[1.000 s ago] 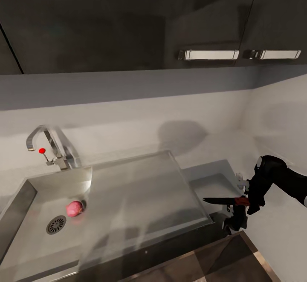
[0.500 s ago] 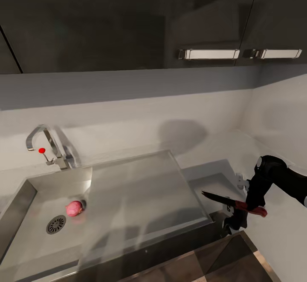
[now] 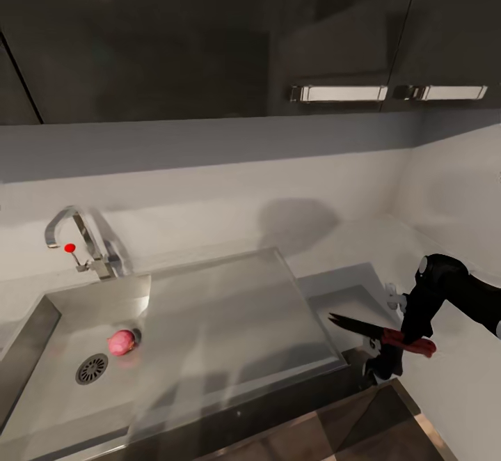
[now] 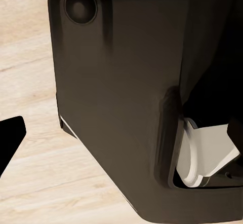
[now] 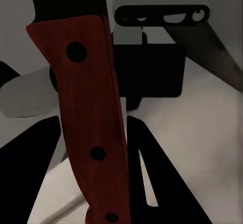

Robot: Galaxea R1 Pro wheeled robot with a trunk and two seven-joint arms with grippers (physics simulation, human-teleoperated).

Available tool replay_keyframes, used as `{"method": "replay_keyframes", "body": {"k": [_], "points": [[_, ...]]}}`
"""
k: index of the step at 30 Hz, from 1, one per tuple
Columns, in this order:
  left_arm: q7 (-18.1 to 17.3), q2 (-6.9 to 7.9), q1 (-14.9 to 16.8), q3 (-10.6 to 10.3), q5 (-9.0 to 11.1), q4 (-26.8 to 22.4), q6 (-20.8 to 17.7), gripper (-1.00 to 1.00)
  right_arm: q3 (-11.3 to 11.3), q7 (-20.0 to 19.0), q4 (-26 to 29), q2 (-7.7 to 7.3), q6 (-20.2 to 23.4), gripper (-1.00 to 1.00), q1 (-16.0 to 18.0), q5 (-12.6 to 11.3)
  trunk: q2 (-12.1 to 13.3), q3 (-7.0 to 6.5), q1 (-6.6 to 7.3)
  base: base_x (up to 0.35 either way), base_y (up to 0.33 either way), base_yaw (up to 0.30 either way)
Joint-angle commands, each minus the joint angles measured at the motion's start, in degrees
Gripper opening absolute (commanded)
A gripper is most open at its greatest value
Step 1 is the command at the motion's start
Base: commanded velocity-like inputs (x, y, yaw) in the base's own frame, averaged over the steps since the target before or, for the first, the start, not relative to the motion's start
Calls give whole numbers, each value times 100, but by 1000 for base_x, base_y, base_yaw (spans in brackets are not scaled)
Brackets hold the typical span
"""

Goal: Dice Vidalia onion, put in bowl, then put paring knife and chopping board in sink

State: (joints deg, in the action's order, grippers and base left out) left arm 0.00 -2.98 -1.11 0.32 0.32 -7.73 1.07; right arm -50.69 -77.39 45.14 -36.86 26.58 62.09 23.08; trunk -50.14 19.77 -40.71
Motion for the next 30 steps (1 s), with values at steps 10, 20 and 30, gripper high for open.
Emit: {"method": "replay_keyframes", "body": {"k": [10, 20, 30], "points": [[0, -1, -3, 3, 3, -9, 7, 100, -21, -11, 16, -5, 67, -100, 8, 4, -5, -87, -1, 0, 0, 0], [0, -1, -3, 3, 3, -9, 7, 100, -11, -4, 70, -5, 74, -100, 10, 4, -5, -179, -1, 0, 0, 0], [0, 5, -3, 15, 3, -9, -1, 100, 350, 28, 433, -5, 75, -100, 11, 6, -5, -272, -1, -146, 10, 0]]}}
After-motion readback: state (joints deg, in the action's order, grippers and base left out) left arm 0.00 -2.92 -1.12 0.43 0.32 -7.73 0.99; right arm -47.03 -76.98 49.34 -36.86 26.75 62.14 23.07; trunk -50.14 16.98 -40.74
